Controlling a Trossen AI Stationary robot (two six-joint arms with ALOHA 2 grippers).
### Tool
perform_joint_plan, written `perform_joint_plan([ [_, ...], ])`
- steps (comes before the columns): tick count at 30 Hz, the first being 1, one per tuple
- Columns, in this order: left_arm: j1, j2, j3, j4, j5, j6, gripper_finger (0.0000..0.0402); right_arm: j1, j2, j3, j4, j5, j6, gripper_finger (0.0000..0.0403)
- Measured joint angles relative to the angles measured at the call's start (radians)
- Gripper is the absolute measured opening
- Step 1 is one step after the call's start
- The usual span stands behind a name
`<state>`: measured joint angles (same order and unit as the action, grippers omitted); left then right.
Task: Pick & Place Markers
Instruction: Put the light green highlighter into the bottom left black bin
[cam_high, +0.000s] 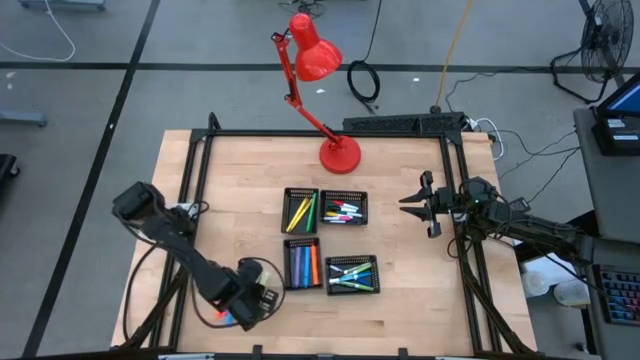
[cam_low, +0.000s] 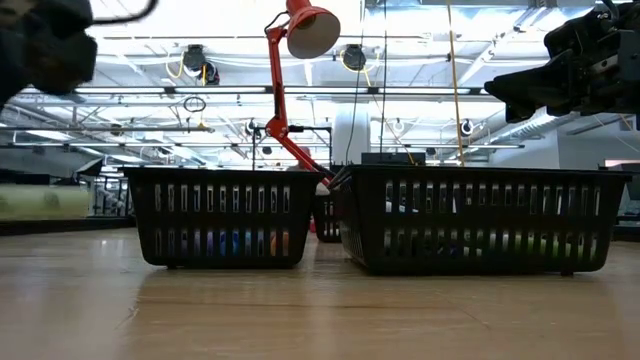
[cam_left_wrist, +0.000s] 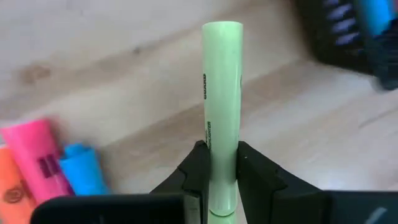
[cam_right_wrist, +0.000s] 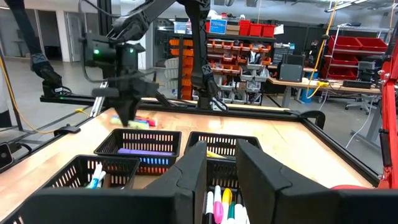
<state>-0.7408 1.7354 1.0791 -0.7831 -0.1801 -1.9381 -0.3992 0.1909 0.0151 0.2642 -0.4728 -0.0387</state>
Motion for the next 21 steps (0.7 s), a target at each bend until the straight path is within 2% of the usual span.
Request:
perform_joint_plan([
  [4, -0.033, -0.036, -0.002, -0.055, -0.046, -0.076, 0.0058, 0.0, 0.0, 0.0, 0.0, 0.0, 0.0, 0.0077],
  [13, -0.036, -0.086, 0.003, 0.072, -0.289, -0.041, 0.0058, 0.0, 0.0, 0.0, -0.001, 0.0, 0.0, 0.0077],
  [16, -0.012, -0.085, 0.003, 0.112, -0.321, -0.007, 0.0058, 0.0, 0.0, 0.0, 0.0, 0.0, 0.0, 0.0077],
  [21, 0.055, -0.085, 0.003, 0.219, -0.318, 0.12, 0.0058, 0.0, 0.0, 0.0, 0.0, 0.0, 0.0, 0.0077],
])
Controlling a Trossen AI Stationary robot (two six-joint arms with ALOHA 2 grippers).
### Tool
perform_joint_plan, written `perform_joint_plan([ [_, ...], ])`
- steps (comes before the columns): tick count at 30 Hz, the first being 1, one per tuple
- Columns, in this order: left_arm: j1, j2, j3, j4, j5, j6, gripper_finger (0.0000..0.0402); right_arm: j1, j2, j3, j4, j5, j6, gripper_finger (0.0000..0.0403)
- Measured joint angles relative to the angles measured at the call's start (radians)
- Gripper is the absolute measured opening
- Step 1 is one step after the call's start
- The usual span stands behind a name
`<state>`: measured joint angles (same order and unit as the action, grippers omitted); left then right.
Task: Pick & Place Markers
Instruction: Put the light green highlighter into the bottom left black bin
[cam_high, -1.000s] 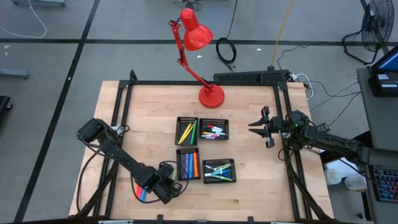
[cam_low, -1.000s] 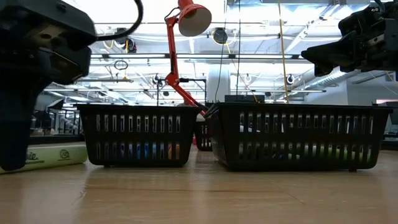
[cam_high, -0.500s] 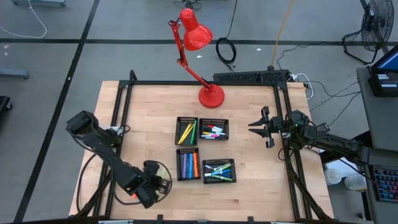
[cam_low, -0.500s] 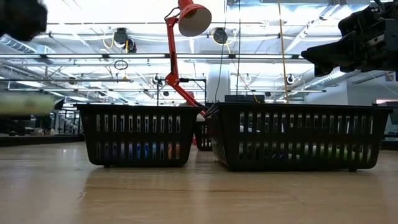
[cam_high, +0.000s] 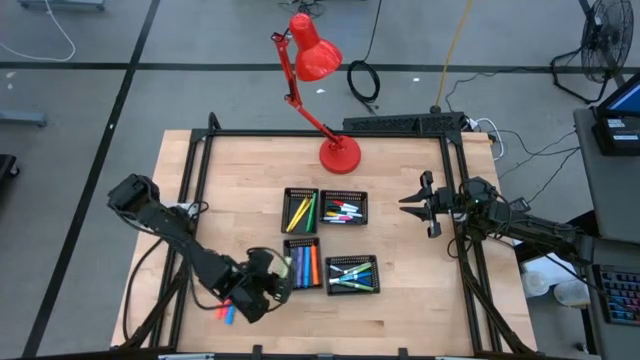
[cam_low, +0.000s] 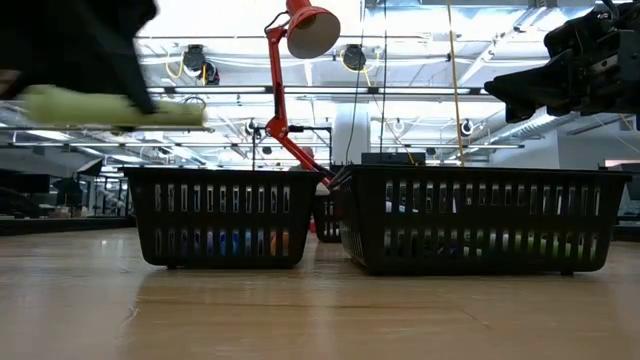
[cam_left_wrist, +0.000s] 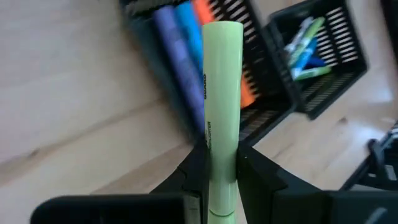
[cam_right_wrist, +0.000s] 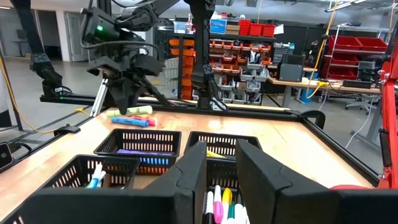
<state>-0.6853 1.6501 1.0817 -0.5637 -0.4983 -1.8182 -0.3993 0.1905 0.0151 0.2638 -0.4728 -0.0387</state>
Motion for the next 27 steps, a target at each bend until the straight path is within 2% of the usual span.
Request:
perform_joint_plan([
  [6, 0.087, 0.0, 0.001, 0.087, 0.038, 0.162, 0.0058, 0.0, 0.0, 0.0, 0.0, 0.0, 0.0, 0.0077],
  [12, 0.161, 0.0, 0.001, 0.103, 0.095, 0.23, 0.0063, 0.0, 0.0, 0.0, 0.0, 0.0, 0.0, 0.0077],
  [16, 0.196, 0.0, 0.001, 0.101, 0.114, 0.291, 0.0122, 0.0, 0.0, 0.0, 0.0, 0.0, 0.0, 0.0077],
  [20, 0.229, 0.0, 0.001, 0.093, 0.216, 0.393, 0.0178, 0.0, 0.0, 0.0, 0.0, 0.0, 0.0, 0.0077],
  [24, 0.253, 0.0, 0.002, 0.076, 0.347, 0.4, 0.0208, 0.0, 0.0, 0.0, 0.0, 0.0, 0.0, 0.0077],
  [27, 0.249, 0.0, 0.002, 0.047, 0.406, 0.374, 0.0215, 0.0, 0.0, 0.0, 0.0, 0.0, 0.0, 0.0077],
])
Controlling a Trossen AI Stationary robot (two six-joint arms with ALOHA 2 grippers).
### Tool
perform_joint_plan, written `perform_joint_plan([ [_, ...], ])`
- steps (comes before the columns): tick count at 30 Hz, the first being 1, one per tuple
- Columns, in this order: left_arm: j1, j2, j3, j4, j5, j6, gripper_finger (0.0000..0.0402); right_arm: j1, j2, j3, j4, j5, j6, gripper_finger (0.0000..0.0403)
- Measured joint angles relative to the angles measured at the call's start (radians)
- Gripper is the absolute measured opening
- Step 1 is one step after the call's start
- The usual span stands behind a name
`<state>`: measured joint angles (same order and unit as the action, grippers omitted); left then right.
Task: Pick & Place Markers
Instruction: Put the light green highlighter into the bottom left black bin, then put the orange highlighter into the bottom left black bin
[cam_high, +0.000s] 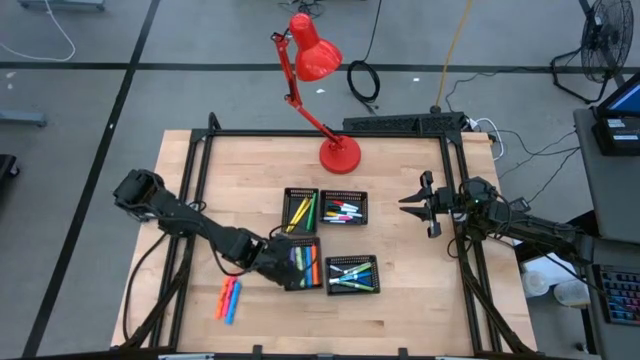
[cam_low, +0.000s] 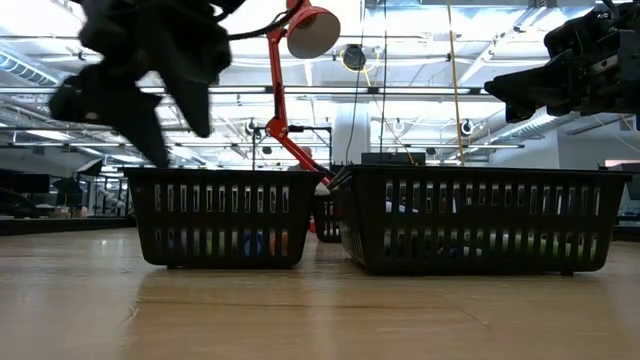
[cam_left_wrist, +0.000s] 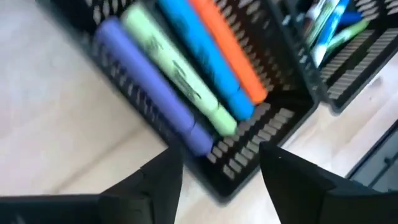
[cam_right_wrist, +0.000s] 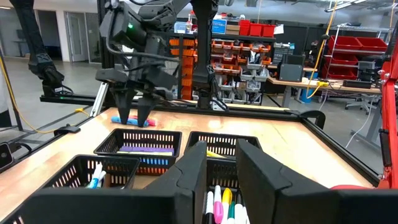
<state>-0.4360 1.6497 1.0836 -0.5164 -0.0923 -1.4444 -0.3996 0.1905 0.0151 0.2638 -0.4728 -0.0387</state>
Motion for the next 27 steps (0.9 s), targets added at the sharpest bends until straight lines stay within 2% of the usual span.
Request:
perform_joint_plan([
  [5, -0.076, -0.003, 0.0, -0.026, 0.047, -0.11, 0.0217, 0.0, 0.0, 0.0, 0.0, 0.0, 0.0, 0.0077],
  [10, -0.216, -0.013, 0.001, -0.053, -0.007, -0.264, 0.0218, 0.0, 0.0, 0.0, 0.0, 0.0, 0.0, 0.0077],
  [14, -0.337, -0.012, 0.001, -0.176, -0.024, -0.482, 0.0218, 0.0, 0.0, 0.0, 0.0, 0.0, 0.0, 0.0077],
  [20, -0.485, -0.008, 0.001, -0.423, 0.066, -0.851, 0.0218, 0.0, 0.0, 0.0, 0.0, 0.0, 0.0, 0.0077],
  [23, -0.546, -0.008, 0.001, -0.474, 0.053, -0.951, 0.0218, 0.0, 0.0, 0.0, 0.0, 0.0, 0.0, 0.0077],
  [27, -0.592, -0.008, 0.001, -0.522, 0.031, -1.013, 0.0218, 0.0, 0.0, 0.0, 0.0, 0.0, 0.0, 0.0077],
])
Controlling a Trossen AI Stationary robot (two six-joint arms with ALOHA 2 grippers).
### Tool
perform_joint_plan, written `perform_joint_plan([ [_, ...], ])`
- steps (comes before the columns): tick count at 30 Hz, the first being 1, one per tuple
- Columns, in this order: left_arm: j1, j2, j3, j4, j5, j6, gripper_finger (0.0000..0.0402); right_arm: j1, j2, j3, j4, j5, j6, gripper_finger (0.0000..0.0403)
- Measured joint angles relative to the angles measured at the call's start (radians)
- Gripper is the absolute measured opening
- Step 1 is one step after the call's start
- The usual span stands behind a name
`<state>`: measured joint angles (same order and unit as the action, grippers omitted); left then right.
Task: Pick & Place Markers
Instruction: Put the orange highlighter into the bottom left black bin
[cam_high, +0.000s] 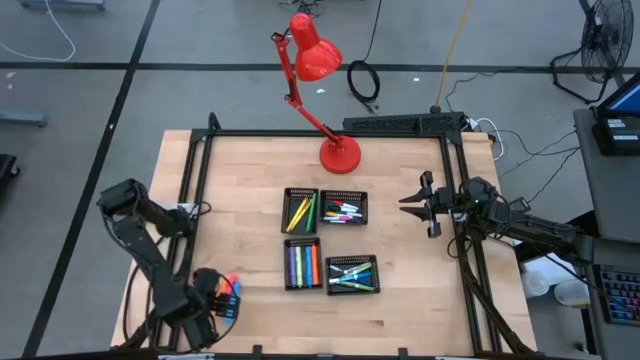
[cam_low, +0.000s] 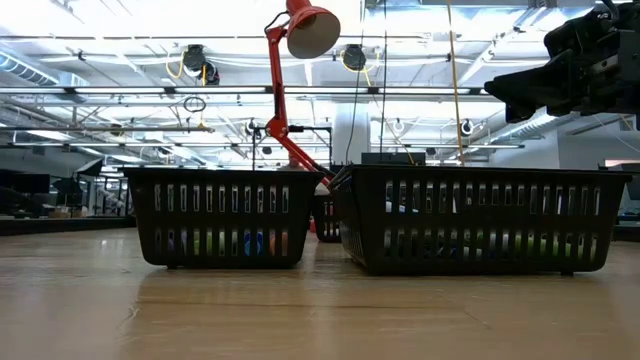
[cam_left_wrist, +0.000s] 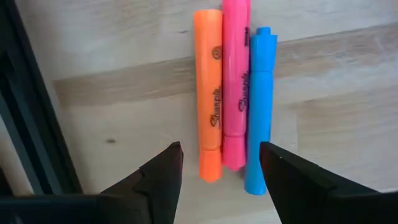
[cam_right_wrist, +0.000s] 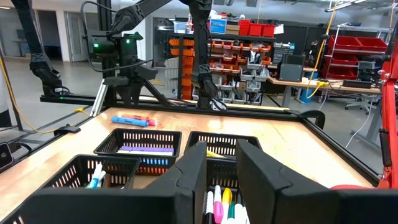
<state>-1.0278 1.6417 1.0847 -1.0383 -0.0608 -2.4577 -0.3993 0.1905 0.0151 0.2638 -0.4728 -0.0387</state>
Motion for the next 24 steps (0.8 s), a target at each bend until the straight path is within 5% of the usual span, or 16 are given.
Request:
perform_joint_plan([
  [24, 0.012, 0.152, -0.002, -0.081, 0.027, 0.022, 0.0218, 0.0, 0.0, 0.0, 0.0, 0.0, 0.0, 0.0077],
])
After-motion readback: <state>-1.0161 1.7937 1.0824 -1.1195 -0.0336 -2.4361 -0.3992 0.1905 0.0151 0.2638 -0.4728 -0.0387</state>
